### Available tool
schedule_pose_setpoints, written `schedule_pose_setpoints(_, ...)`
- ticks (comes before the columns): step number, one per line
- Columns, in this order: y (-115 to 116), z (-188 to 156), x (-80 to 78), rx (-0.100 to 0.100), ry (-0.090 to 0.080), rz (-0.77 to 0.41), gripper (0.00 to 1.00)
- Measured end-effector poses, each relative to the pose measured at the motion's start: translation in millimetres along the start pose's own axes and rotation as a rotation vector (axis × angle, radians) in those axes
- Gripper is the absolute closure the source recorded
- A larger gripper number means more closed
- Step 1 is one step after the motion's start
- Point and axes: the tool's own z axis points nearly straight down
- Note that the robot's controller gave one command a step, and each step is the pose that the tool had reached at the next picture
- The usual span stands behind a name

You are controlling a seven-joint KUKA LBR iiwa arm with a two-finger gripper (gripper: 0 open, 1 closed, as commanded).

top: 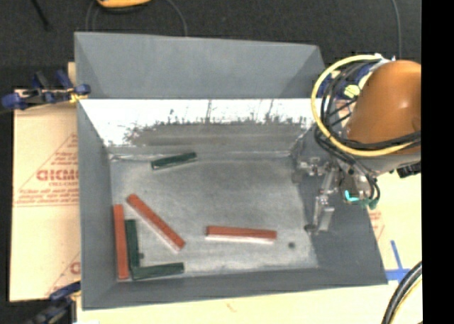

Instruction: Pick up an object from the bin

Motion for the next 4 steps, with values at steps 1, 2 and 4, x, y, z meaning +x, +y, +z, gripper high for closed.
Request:
schedule_pose_setpoints(1, 0, -4, -1.6, 0.001, -0.008, -0.003, 0.0)
schedule_pose_setpoints(2, 0, 49, -6.5, 0.002, -0.014, -0.061, 0.0)
schedule_pose_setpoints(4, 3, 151, -12.7, 0.001, -0.009, 0.114, 1.0)
